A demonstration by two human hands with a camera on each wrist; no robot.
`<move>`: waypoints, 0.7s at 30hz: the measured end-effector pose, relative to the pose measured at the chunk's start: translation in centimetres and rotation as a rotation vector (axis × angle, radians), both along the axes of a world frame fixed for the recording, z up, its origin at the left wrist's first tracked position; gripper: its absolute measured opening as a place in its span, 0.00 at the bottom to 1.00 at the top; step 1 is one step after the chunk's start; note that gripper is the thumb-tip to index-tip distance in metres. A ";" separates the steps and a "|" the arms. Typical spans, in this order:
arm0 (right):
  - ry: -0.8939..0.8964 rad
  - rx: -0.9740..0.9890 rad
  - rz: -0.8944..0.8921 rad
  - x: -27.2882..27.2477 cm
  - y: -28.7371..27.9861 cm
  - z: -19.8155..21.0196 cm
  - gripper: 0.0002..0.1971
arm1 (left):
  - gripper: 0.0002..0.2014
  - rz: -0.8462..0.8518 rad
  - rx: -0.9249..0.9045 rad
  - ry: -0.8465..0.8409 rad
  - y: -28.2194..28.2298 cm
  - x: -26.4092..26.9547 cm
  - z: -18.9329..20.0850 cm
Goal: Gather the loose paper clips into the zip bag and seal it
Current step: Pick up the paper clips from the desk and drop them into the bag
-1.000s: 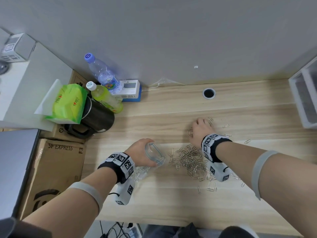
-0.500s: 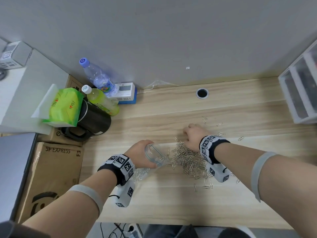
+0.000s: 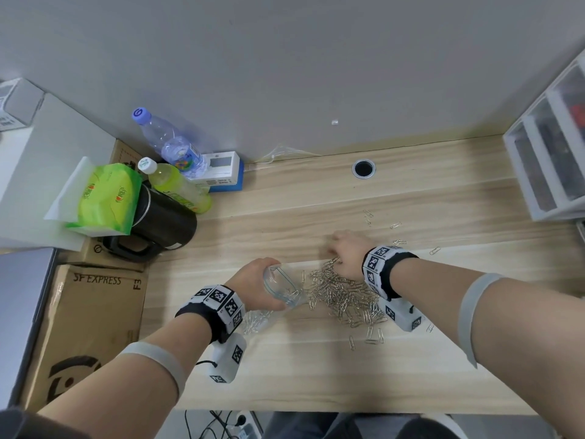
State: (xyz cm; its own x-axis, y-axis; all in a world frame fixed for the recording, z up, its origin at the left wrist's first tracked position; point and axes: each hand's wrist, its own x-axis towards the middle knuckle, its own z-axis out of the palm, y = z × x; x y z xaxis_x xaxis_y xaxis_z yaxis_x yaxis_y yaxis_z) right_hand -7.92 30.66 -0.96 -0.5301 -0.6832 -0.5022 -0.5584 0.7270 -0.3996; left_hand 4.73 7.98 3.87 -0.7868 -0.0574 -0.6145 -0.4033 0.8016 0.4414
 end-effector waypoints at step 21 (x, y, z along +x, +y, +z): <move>0.001 0.094 -0.284 -2.0 3.2 1.4 0.08 | 0.45 -0.027 -0.010 -0.007 1.0 -0.6 -0.8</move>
State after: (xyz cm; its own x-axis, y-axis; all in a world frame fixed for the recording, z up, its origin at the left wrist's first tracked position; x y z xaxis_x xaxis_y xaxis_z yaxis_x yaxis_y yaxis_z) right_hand -9.95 33.89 0.47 -0.6940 -0.4576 -0.5559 -0.3272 0.8882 -0.3226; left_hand 4.09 8.94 3.10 -0.7838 -0.0423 -0.6196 -0.3846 0.8164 0.4307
